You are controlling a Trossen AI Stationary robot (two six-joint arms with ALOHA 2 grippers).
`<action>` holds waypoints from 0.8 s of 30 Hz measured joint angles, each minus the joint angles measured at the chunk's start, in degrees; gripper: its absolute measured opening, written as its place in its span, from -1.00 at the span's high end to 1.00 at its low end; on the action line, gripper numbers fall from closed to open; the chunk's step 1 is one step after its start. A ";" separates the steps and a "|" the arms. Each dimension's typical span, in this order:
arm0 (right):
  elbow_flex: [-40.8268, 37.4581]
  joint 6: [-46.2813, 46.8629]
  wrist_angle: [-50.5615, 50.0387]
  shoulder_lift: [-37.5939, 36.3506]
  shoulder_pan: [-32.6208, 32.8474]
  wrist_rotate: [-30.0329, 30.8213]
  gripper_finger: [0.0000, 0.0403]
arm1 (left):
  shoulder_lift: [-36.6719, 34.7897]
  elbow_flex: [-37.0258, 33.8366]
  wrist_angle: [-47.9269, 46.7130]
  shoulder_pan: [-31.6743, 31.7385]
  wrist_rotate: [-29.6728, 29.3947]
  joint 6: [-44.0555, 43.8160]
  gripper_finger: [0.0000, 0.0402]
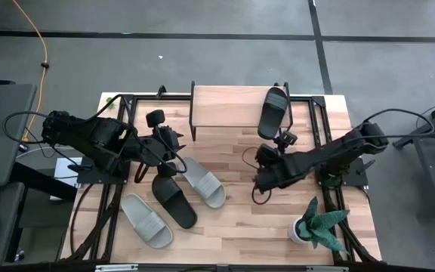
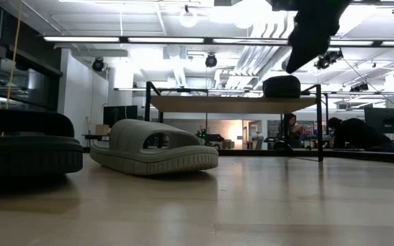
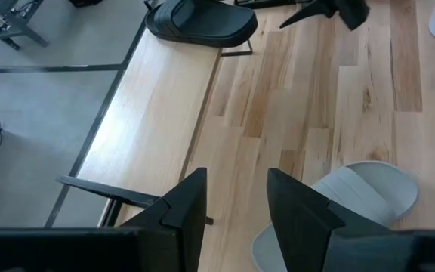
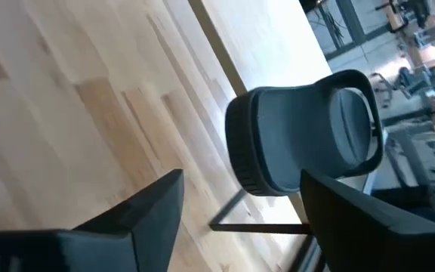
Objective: Pick and place slides into the shelf
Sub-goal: Put the right black slipper on the shelf
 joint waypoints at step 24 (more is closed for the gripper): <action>-12.86 -4.37 12.23 -1.34 1.20 1.45 -0.30 | 0.00 0.02 -2.99 0.00 1.42 1.25 0.37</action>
